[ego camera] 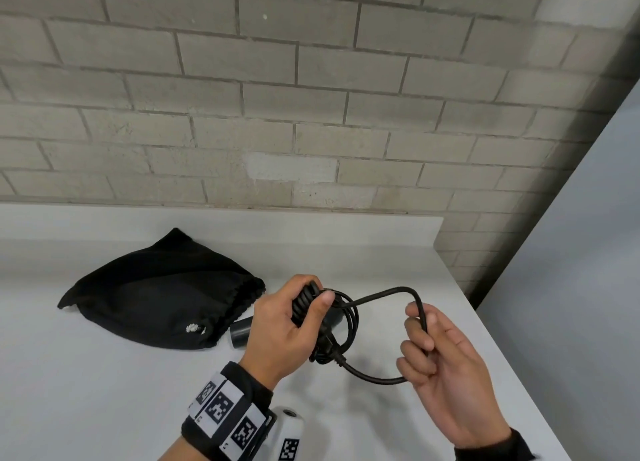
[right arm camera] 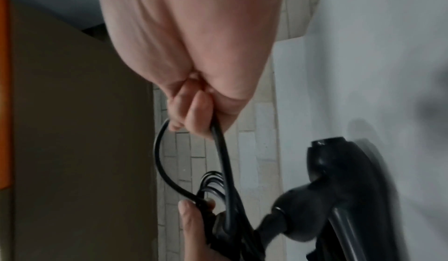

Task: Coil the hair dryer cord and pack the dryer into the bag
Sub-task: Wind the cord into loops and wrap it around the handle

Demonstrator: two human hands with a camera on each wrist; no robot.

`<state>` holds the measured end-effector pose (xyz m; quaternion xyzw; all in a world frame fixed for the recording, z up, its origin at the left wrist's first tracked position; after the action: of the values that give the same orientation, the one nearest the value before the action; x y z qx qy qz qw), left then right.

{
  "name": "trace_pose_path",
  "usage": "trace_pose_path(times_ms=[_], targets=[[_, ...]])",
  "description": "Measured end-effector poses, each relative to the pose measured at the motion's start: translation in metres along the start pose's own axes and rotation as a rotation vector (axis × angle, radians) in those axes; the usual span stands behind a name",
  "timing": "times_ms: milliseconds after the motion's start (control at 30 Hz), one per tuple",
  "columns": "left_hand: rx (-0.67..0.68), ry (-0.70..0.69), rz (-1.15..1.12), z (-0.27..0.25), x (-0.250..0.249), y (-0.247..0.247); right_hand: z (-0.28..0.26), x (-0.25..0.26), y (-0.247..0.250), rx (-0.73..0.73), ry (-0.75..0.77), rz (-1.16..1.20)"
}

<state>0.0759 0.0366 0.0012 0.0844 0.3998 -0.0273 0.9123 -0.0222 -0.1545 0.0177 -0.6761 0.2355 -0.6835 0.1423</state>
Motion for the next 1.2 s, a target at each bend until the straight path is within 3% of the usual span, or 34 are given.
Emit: trace_pose_path(times_ms=[100,167,233,300,400,500,600,767,1000,1100,1200], targets=[[0.026,0.025,-0.027,-0.003,0.001,-0.004,-0.005,0.012,-0.005,0.250,0.049,-0.023],[0.049,0.018,-0.041,-0.002,-0.002,-0.005,-0.005,0.014,-0.010,0.434,0.057,0.111],[0.056,0.013,-0.055,0.000,-0.004,-0.004,-0.004,0.018,-0.011,0.473,0.011,0.320],[0.040,0.027,-0.086,0.003,-0.004,-0.002,0.003,0.018,-0.007,0.379,-0.045,0.312],[0.053,0.067,-0.129,0.002,-0.003,0.002,0.014,0.022,0.011,0.031,-0.048,-0.083],[0.093,0.067,-0.094,-0.002,-0.003,0.001,0.024,0.025,0.013,-0.060,0.049,-0.336],[0.086,0.071,-0.067,0.000,-0.002,0.001,0.023,0.035,0.005,-0.002,0.152,-0.552],[0.087,0.032,-0.001,0.007,0.000,0.011,0.017,0.072,-0.002,0.097,0.121,-0.969],[0.127,0.019,0.017,0.007,-0.003,0.008,0.015,0.057,-0.017,0.176,0.570,-1.420],[0.188,-0.006,0.038,0.007,-0.004,0.007,0.016,0.052,-0.027,0.259,0.672,-1.455],[0.256,-0.014,0.044,0.004,-0.002,0.009,0.015,0.064,-0.029,0.428,0.564,-1.344]])
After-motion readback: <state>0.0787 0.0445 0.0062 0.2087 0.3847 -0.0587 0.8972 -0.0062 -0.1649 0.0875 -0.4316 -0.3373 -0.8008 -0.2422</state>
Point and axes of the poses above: each hand's wrist, its own z-axis towards the middle knuckle, its own y-axis out of the back of the hand, x = y × z, the point moved 1 cm from there along z, towards the middle knuckle, and after that the axes turned 9 degrees about -z, right-handed, at the moved point
